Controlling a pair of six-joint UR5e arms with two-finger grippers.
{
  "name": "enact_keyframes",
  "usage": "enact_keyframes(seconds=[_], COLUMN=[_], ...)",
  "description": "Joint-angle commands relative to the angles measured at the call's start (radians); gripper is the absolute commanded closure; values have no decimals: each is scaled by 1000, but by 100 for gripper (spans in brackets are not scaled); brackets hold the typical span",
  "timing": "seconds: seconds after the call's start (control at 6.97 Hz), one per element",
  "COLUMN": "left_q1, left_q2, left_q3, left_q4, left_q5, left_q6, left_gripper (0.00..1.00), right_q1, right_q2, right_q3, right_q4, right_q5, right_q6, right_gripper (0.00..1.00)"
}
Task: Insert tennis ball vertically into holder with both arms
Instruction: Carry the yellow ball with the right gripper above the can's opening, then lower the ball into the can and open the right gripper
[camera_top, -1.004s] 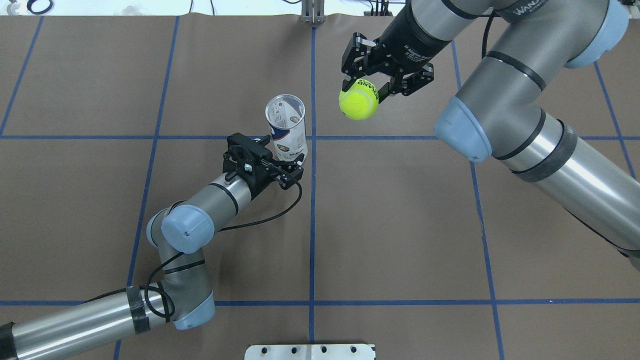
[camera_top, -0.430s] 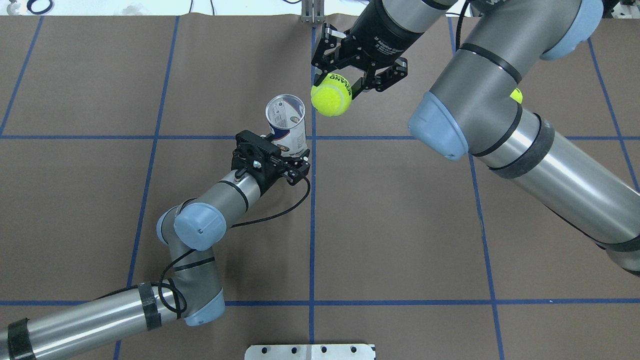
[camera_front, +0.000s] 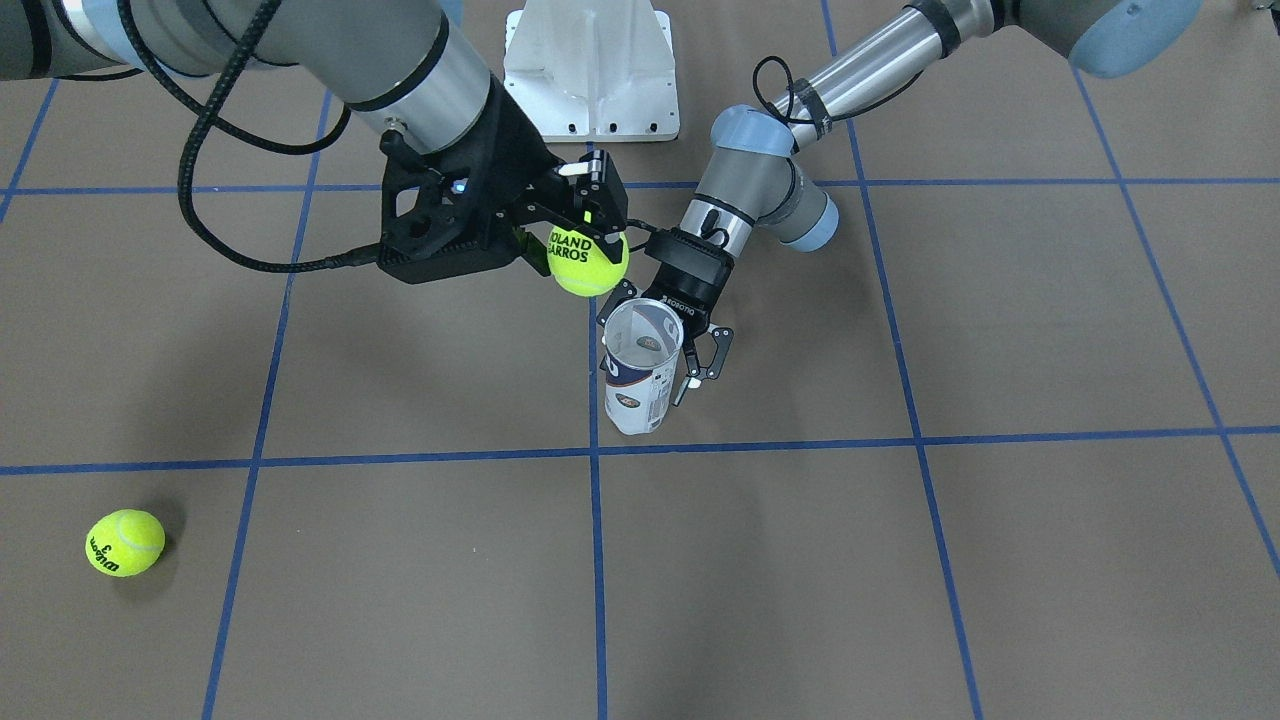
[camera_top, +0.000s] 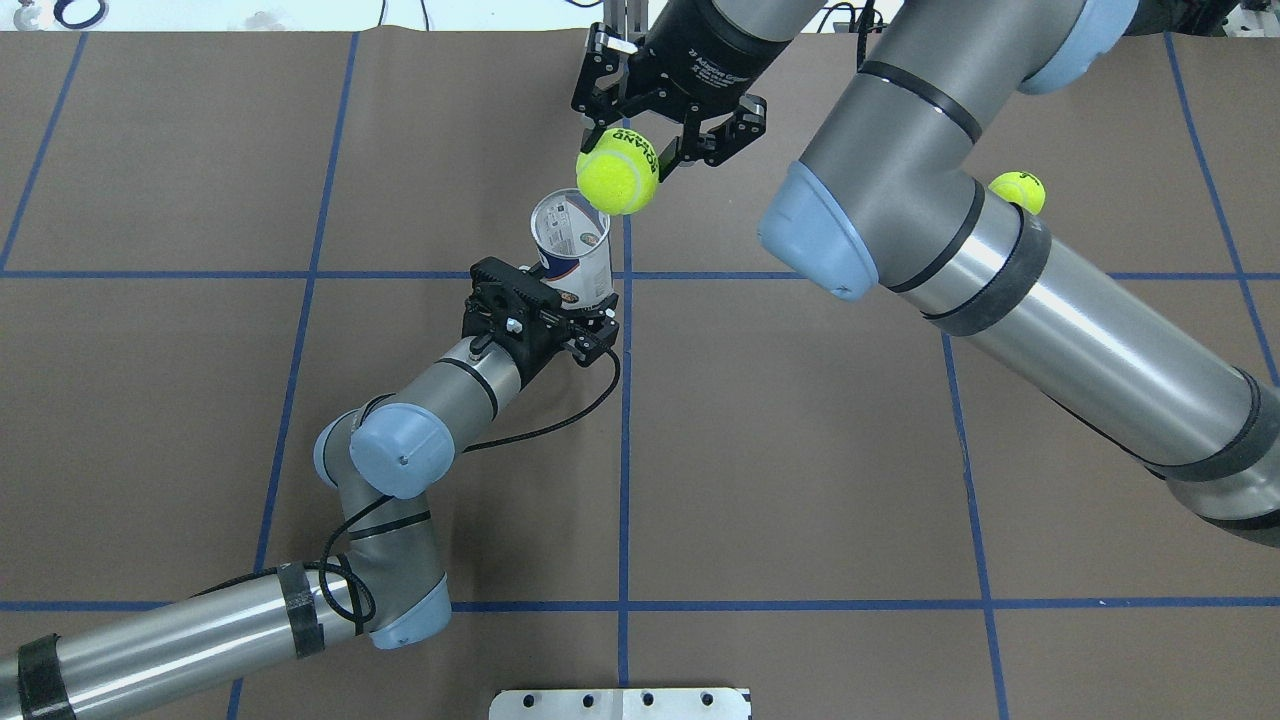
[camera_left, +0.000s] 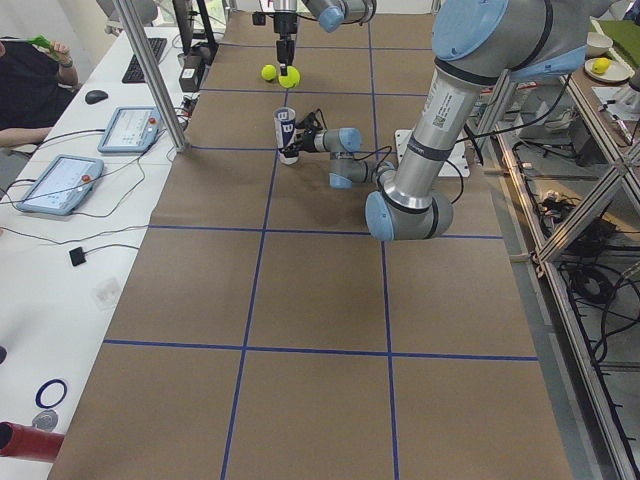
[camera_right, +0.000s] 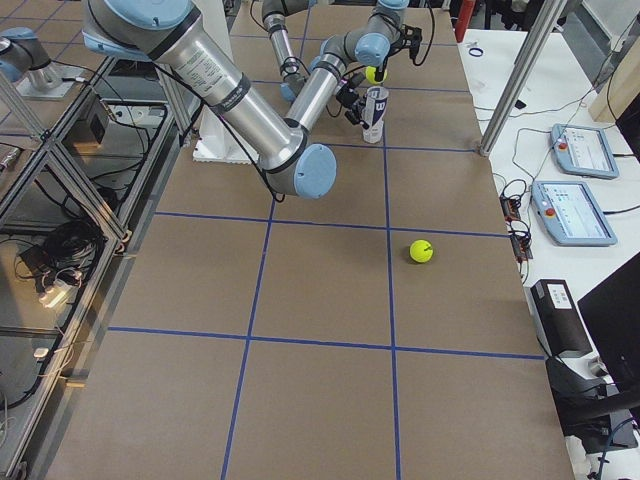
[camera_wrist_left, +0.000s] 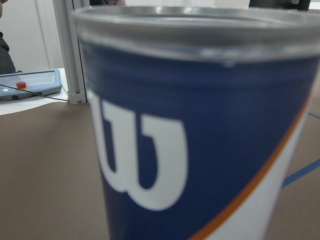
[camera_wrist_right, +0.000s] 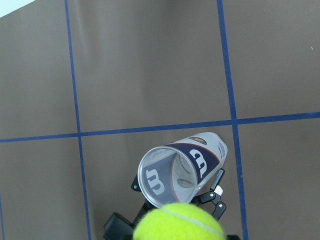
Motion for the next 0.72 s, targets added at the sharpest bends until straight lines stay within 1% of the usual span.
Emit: enact_keyframes(seconds=[0.0, 0.29, 0.43, 0.57], left_q1=[-7, -7, -8, -8], left_q2=[-11, -28, -29, -29], left_q3=[1, 39, 44, 44], left_q4=[2, -1, -1, -3], left_q5=[0, 0, 0, 0], left_q6=[-1, -4, -4, -4], left_gripper=[3, 3, 6, 15], right_q1=[-8, -8, -8, -8], right_q2=[23, 23, 23, 26], right_q3=[-22, -29, -32, -41], right_q4=[0, 2, 3, 3], right_q5=[-11, -11, -11, -11], right_q6=[3, 3, 2, 2], right_gripper=[100, 100, 100, 100])
